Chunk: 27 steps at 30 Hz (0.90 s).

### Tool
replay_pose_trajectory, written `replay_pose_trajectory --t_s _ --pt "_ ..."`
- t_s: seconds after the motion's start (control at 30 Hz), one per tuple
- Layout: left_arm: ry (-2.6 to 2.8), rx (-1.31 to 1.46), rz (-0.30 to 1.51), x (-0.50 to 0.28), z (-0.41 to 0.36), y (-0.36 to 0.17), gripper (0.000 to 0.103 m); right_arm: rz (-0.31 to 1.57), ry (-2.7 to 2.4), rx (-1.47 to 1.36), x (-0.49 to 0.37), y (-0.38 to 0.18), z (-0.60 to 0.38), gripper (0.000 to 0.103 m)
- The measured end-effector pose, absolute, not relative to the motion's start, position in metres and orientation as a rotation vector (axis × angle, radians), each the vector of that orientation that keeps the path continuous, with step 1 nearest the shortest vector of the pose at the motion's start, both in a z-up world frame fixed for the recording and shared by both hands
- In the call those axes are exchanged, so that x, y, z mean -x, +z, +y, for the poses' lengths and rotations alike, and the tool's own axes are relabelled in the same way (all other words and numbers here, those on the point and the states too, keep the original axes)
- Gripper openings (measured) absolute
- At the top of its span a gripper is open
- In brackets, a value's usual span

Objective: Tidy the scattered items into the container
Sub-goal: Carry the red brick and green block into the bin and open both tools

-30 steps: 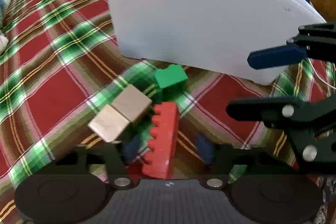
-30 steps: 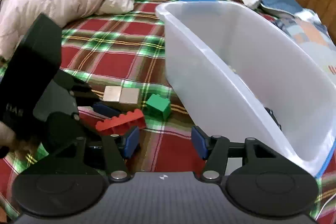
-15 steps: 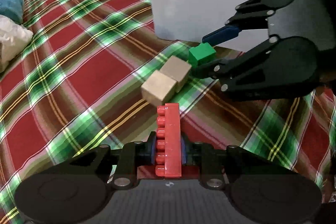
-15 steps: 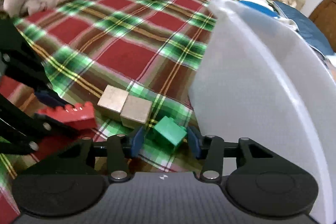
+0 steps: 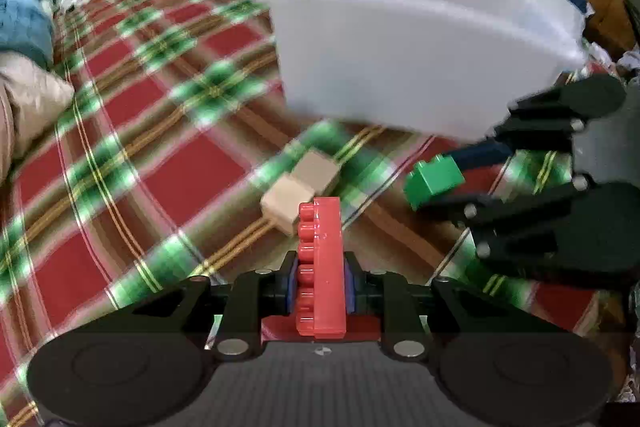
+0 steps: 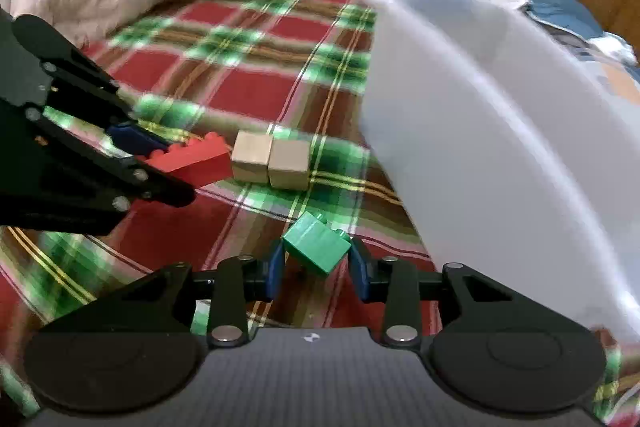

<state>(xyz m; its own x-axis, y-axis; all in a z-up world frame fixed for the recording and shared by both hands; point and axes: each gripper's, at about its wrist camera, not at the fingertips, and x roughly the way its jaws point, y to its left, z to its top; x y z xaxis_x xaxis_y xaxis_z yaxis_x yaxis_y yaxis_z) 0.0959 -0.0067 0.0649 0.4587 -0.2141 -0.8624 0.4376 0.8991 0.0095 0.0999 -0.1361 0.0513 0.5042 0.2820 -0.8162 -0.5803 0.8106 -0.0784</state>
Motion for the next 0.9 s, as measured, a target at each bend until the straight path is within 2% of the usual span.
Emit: replay_pose_trajectory --t_s 0.27,0.43,0.63,0.9 --pt "-0.446 -0.258 0.920 -0.113 -0.041 0.133 0.025 0.800 0.433 0.252 -0.094 0.128 -0.165 0.038" --pt "-0.460 -0.282 0.856 -0.136 -0.066 0.168 0.025 0.749 0.367 0.221 -0.114 0.156 -0.184 0.038" --pt "-0.456 -0.303 0.838 -0.173 -0.094 0.180 0.025 0.739 0.275 0.158 -0.143 0.166 -0.210 0.038" --pt "-0.451 -0.313 0.843 -0.211 -0.129 0.168 0.026 0.797 0.232 0.145 -0.166 0.147 -0.233 0.040"
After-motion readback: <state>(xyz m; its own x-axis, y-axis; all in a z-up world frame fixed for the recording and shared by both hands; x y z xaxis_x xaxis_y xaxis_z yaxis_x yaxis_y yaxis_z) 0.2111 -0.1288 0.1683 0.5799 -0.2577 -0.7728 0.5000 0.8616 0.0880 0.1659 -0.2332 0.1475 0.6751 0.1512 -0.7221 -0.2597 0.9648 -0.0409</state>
